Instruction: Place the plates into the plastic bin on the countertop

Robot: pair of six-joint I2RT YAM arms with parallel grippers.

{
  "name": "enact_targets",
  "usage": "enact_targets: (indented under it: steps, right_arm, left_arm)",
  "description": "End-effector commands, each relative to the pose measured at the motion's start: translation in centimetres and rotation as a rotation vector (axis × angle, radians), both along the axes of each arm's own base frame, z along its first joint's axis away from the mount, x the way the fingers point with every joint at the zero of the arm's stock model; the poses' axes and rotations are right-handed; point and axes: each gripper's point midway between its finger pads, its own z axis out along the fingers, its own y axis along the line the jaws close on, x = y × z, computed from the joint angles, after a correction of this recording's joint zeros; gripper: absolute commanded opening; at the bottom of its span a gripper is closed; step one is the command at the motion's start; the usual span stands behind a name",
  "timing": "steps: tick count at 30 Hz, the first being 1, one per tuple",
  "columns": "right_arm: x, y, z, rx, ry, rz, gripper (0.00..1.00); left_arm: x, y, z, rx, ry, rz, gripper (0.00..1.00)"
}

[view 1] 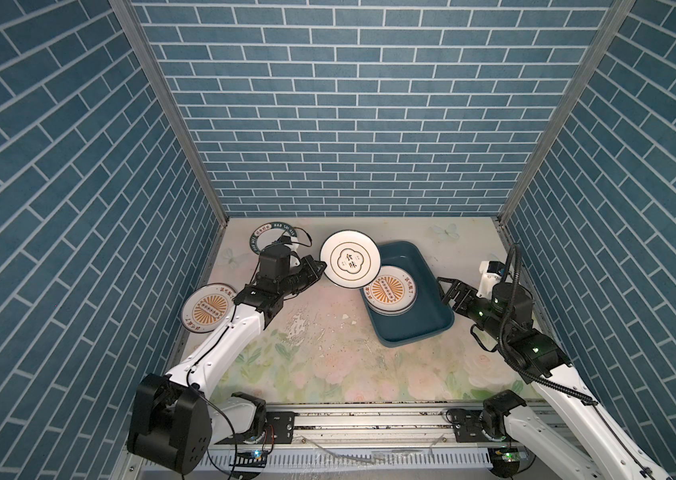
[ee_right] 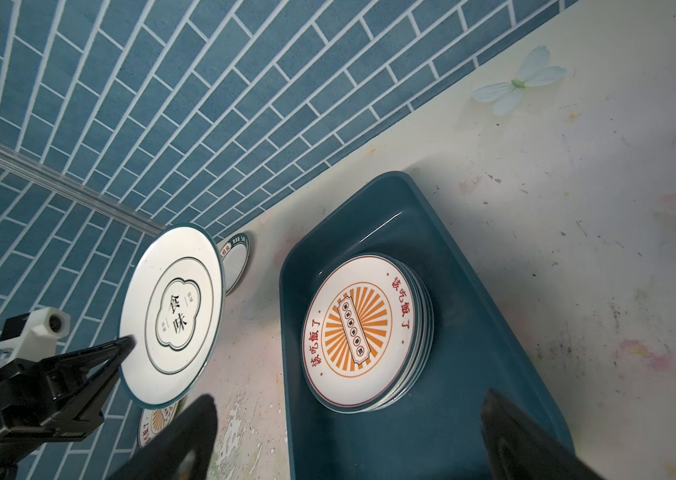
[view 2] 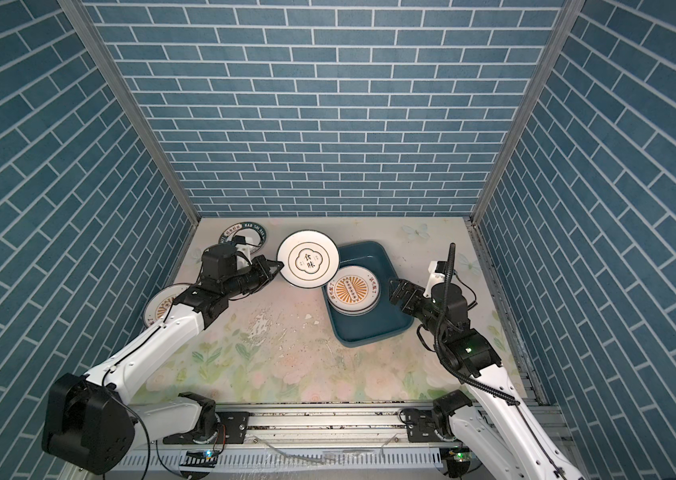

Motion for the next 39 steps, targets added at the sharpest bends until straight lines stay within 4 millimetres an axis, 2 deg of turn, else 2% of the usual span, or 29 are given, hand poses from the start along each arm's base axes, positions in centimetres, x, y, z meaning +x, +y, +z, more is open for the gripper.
enact_targets:
  steps: [1,8,15,18,23,29,35,39]
  right_arm:
    - [0.0,-0.8,-1.3,-0.003,0.054,-0.045,0.98]
    - [0.7,0.3,-1.5,0.039,0.065,0.014,0.98]
    - [1.6,3.3,-1.6,0.13,0.07,0.143,0.98]
    - [2.3,4.5,-2.0,0.16,0.093,0.188,0.95]
    - [3.0,5.8,-2.9,0.183,0.146,0.233,0.79]
    - [3.2,6.1,-3.4,0.199,0.16,0.241,0.6]
    - [3.1,6.1,-3.4,0.203,0.16,0.24,0.28]
    - [3.1,6.1,-3.6,0.203,0.169,0.238,0.11]
  left_arm:
    - [0.4,-2.2,3.5,-0.044,-0.106,-0.061,0.0]
    - [-0.3,-6.3,2.7,-0.085,-0.08,-0.163,0.0]
    - [-1.3,-9.2,1.9,-0.113,-0.052,-0.224,0.0]
    - [-1.9,-10.4,1.7,-0.119,-0.042,-0.25,0.0]
    - [-2.4,-11.2,1.8,-0.124,-0.045,-0.266,0.0]
    - [-2.6,-11.7,1.6,-0.125,-0.041,-0.277,0.0]
    - [-2.3,-11.8,1.7,-0.126,-0.044,-0.273,0.0]
    - [-2.3,-11.9,1.9,-0.131,-0.049,-0.277,0.0]
